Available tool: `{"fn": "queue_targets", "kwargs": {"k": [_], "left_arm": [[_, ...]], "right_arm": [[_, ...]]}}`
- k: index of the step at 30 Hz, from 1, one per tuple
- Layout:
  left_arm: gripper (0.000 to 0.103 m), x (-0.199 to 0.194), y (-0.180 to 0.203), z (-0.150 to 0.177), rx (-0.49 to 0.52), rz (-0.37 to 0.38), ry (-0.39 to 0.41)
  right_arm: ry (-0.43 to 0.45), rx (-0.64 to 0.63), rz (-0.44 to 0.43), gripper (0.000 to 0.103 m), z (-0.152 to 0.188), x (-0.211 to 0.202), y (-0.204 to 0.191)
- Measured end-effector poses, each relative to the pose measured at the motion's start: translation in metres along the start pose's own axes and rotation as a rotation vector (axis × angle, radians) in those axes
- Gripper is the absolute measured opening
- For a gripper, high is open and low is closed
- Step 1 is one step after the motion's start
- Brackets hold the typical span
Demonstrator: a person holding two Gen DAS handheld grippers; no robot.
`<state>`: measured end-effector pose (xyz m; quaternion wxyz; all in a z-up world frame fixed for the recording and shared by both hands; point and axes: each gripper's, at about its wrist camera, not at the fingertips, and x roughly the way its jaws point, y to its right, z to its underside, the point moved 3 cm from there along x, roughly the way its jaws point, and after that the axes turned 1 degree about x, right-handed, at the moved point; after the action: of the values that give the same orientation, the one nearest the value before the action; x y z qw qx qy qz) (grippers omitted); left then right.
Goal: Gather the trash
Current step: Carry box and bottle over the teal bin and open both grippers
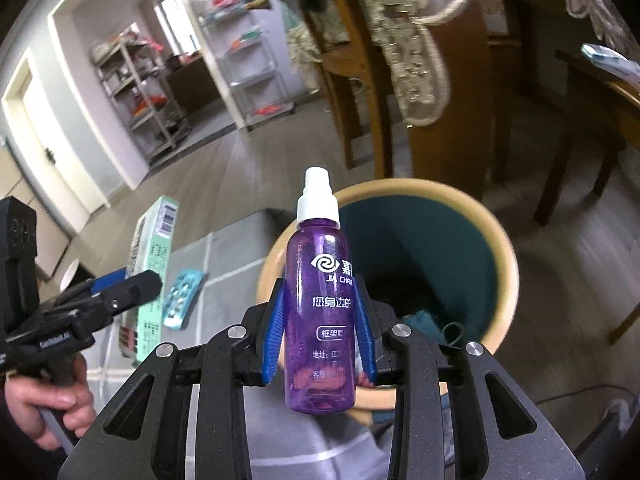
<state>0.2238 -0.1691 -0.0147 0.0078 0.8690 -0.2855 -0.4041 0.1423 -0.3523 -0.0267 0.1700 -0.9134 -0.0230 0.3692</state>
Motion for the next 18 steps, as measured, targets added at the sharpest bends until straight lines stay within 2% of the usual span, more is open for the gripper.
{"fn": "queue_targets", "kwargs": {"k": [8, 14, 18], "left_arm": [[0.076, 0.052, 0.043, -0.026, 0.032, 0.046, -0.034], [0.076, 0.084, 0.048, -0.03, -0.051, 0.084, -0.072], [0.077, 0.098, 0.043, -0.03, -0.104, 0.084, -0.1]], "right_arm": [[-0.025, 0.029, 0.038, 0.034, -0.022, 0.015, 0.034], [-0.069, 0.031, 0.053, 0.034, -0.026, 0.032, 0.047], [-0.103, 0.043, 0.068, 0.034, -0.023, 0.043, 0.054]]}}
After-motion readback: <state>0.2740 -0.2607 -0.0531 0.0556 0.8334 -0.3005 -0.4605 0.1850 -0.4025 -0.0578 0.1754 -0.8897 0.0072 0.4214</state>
